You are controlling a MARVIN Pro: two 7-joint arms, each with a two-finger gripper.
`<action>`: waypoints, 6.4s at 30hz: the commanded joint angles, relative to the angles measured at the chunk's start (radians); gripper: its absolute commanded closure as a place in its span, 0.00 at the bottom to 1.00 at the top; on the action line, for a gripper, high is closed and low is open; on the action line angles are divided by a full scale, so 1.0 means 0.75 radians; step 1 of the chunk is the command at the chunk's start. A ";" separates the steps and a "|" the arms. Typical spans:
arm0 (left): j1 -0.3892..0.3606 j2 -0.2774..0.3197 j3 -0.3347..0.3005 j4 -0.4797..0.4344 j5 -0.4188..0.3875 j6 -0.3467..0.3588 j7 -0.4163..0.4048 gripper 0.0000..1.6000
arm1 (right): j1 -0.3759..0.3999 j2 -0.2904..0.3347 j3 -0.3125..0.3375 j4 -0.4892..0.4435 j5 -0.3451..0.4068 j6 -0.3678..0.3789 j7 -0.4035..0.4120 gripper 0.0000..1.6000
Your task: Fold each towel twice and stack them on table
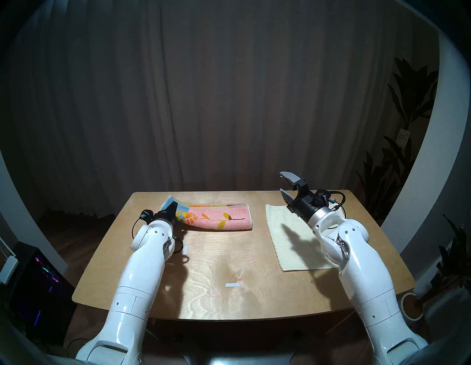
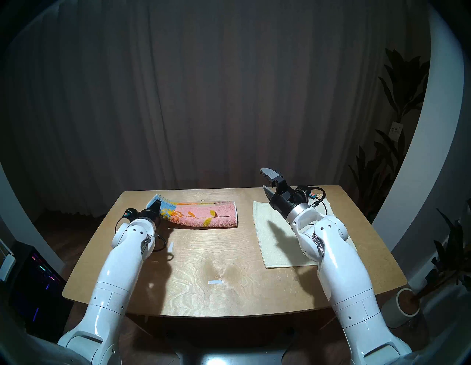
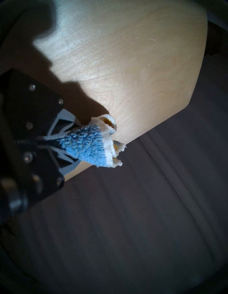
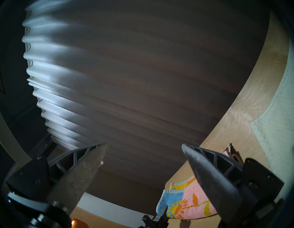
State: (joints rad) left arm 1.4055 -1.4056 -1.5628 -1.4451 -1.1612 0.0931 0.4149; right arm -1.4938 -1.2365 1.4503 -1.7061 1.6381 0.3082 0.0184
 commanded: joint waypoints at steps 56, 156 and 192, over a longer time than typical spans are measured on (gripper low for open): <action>-0.102 0.016 0.500 -0.105 0.473 0.038 0.050 1.00 | -0.032 0.072 0.095 0.063 -0.122 -0.075 0.094 0.00; -0.501 -0.371 0.924 0.599 0.759 0.016 0.057 0.00 | 0.038 0.178 0.156 0.151 -0.180 -0.092 0.166 0.00; -0.201 -0.224 0.634 0.080 0.504 -0.232 0.051 0.00 | -0.117 0.210 0.254 0.097 -0.173 -0.086 0.113 0.00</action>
State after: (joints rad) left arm 1.1991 -1.5925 -1.0258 -1.2788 -0.7203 -0.0460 0.4727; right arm -1.5142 -1.0690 1.6337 -1.5964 1.4918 0.2361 0.1172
